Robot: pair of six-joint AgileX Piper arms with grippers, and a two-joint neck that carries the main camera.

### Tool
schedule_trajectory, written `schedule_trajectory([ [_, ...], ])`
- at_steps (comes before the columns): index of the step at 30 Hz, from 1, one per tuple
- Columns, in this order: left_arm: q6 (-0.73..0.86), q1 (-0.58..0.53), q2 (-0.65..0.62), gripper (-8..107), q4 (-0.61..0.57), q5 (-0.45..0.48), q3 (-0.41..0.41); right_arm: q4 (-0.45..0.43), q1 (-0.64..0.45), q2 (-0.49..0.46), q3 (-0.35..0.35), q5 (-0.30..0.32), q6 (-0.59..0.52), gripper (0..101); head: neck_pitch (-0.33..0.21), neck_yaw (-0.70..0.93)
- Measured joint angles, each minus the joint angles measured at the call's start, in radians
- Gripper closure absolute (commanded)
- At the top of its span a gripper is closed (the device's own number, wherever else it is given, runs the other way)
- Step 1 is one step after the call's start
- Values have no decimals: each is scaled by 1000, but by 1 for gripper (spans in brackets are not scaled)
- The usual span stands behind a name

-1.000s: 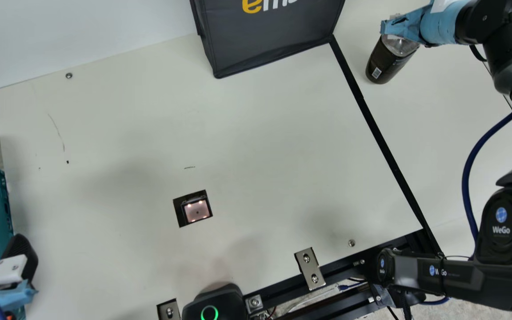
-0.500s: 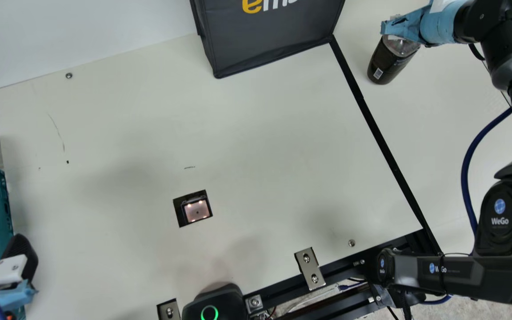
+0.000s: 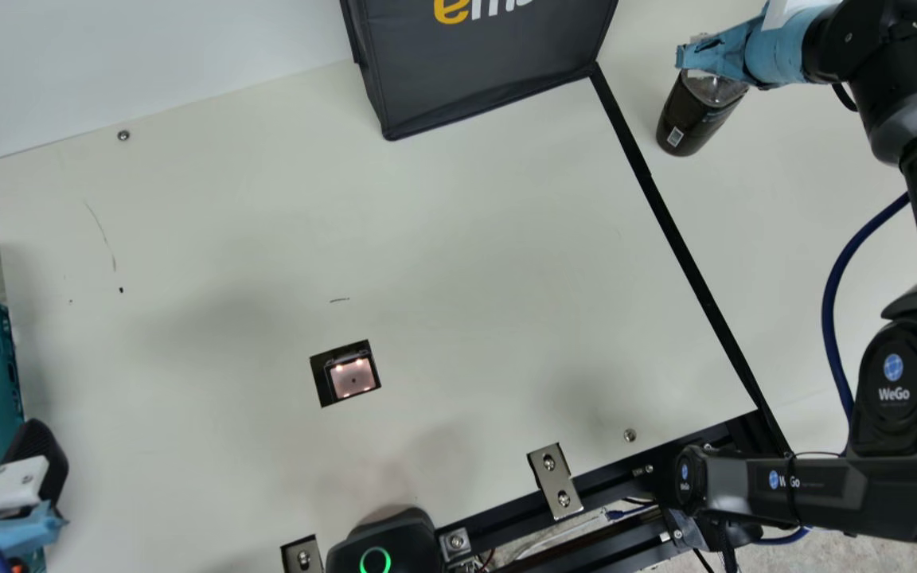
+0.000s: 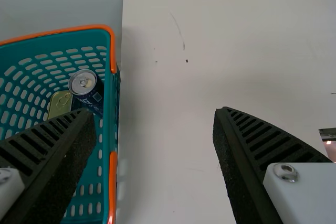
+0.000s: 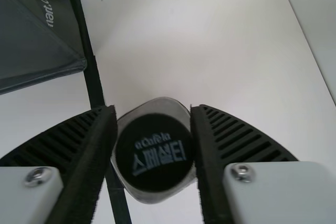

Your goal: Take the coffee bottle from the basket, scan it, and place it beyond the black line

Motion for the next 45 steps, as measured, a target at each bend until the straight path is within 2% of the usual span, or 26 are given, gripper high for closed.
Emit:
schedule_trajectory([
  [7,0,0,0,9,0,0,0,-1,7,-2,12,-2,8,11,0,0],
  [8,0,0,0,9,0,0,0,-1,8,-2,13,-1,9,10,0,0],
  [17,0,0,0,9,0,0,0,-6,11,-14,-2,4,16,10,0,0],
  [30,0,0,0,9,0,0,0,37,17,-59,-41,47,-1,10,2,0],
  [45,0,0,0,9,0,0,0,28,105,-132,-13,62,51,10,0,0],
])
